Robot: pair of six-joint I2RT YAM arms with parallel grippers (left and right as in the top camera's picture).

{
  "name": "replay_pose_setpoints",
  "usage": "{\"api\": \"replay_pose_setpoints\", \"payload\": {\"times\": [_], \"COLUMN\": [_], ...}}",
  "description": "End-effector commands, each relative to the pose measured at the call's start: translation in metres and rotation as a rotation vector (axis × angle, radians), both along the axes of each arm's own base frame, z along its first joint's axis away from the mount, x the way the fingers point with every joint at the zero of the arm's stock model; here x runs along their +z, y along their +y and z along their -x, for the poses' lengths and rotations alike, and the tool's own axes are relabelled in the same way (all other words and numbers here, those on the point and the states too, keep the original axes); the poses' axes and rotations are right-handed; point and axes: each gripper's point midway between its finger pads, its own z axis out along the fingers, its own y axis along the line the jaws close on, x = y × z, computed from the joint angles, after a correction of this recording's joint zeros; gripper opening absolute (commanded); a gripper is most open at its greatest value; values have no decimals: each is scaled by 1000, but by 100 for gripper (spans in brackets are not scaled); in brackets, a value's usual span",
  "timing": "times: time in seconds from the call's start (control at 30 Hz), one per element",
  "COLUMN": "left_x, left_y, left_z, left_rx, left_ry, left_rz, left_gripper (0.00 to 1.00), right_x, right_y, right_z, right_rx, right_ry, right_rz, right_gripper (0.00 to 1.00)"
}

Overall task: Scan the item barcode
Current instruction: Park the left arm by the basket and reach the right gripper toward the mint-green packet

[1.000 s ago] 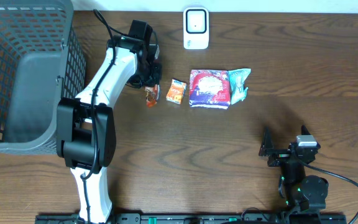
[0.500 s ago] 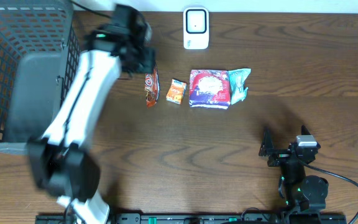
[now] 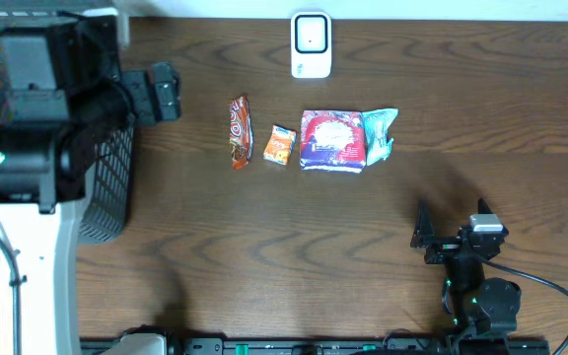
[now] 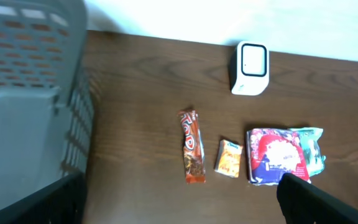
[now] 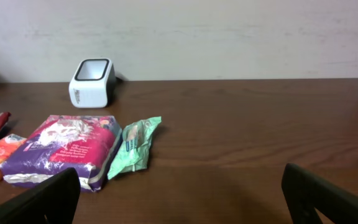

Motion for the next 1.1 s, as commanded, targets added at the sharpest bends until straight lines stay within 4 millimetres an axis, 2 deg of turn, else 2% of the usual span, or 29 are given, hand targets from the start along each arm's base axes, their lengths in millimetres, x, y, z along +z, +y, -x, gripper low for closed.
{"api": "replay_pose_setpoints", "payload": {"times": [0.0,0.1,0.17,0.23,0.27,0.33,0.4,0.47,0.5,0.57,0.63,0.7,0.77,0.83,0.9,1.0,1.07], "left_x": [2,1,0,0,0,0,0,0,0,0,0,0,0,0,0,0,0], "left_y": [3,3,3,3,3,3,3,3,3,3,3,3,3,3,3,3,3], "left_z": [6,6,6,6,6,6,6,6,6,6,6,6,6,6,6,6,6], "left_rx": [6,6,6,6,6,6,6,6,6,6,6,6,6,6,6,6,6], "left_ry": [3,8,10,10,10,10,10,10,10,10,10,10,10,10,10,10,10], "left_rz": [2,2,2,2,2,2,2,2,2,2,2,2,2,2,2,2,2], "left_gripper": [98,98,98,98,98,98,98,98,98,98,98,98,98,98,98,98,98], "right_x": [-1,6,9,9,12,14,9,20,35,78,130,166,194,205,208,200,188], "right_y": [-4,9,42,80,90,94,91,89,92,94,84,77,71,64,45,13,13], "right_z": [0,0,7,24,30,33,31,29,32,41,51,58,60,55,45,28,18], "right_rx": [-17,53,241,468,535,554,528,525,559,621,594,543,477,400,282,110,116], "right_ry": [1,-20,5,82,101,118,135,103,52,-95,-251,-319,-311,-218,-49,271,463], "right_rz": [8,-88,-256,-417,-468,-516,-527,-564,-570,-555,-517,-418,-248,-57,68,103,97], "right_gripper": [99,99,99,99,99,99,99,99,99,99,99,99,99,99,99,99,99]}}
